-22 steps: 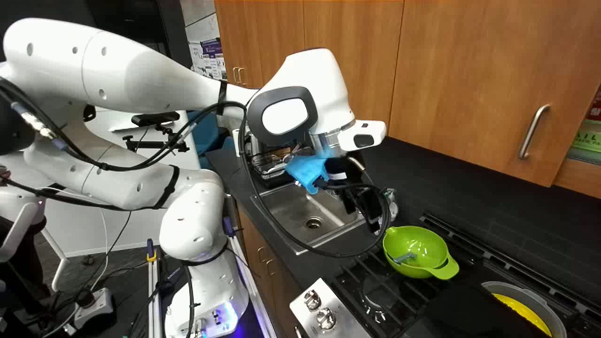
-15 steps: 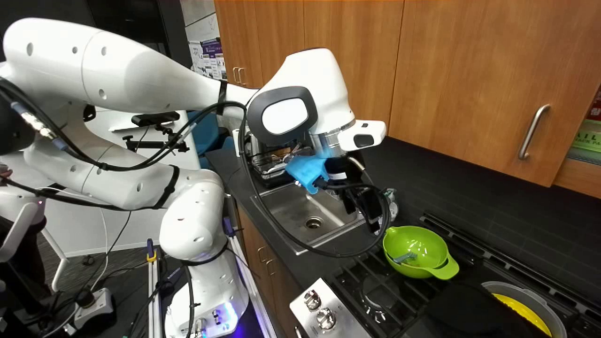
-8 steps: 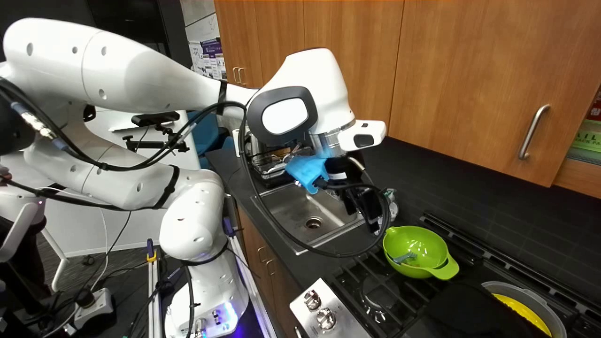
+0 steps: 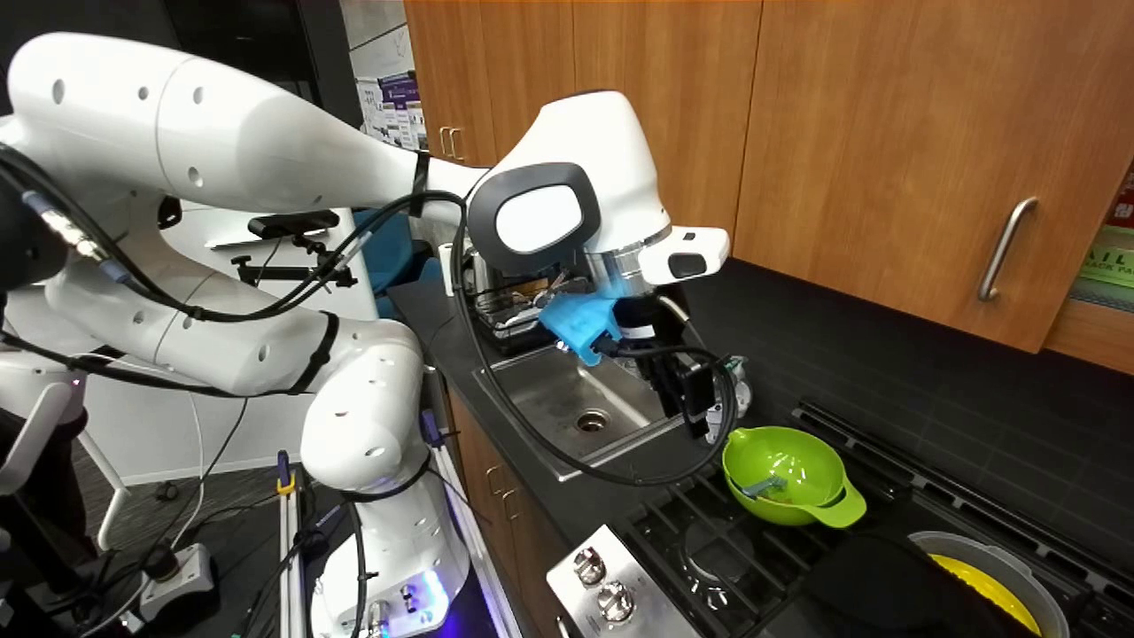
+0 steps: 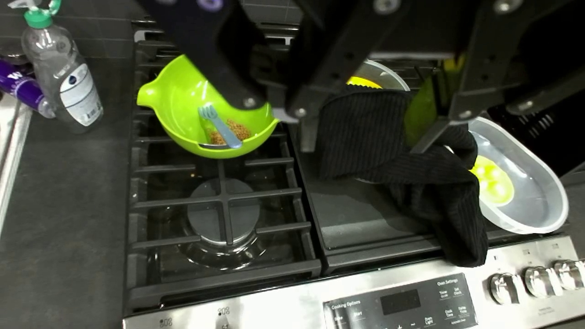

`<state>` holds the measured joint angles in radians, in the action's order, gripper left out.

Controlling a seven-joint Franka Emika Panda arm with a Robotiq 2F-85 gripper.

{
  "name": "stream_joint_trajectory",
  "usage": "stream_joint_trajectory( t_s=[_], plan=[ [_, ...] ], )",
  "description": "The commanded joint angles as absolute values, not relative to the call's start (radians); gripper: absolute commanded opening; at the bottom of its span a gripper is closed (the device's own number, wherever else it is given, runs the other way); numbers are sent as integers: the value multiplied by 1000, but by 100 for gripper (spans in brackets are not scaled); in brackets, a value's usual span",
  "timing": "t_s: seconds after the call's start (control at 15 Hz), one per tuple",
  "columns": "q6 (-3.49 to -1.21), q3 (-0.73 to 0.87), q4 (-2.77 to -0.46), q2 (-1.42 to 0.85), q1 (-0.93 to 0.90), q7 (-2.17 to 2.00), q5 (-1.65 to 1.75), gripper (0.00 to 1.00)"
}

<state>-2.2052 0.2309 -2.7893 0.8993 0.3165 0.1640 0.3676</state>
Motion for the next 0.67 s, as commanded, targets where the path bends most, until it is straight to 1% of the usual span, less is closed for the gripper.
stream_joint_trajectory(
  t_s=[0.0, 0.2, 0.4, 0.47, 0.6],
  plan=[
    [-2206, 226, -2787, 885, 324, 159, 372, 84],
    [-2207, 215, -2787, 871, 318, 153, 374, 100],
    [-2236, 194, -2788, 843, 325, 133, 392, 100],
    [-2205, 214, -2787, 872, 315, 161, 366, 100],
    [-2212, 205, -2787, 859, 315, 151, 367, 100]
  ],
)
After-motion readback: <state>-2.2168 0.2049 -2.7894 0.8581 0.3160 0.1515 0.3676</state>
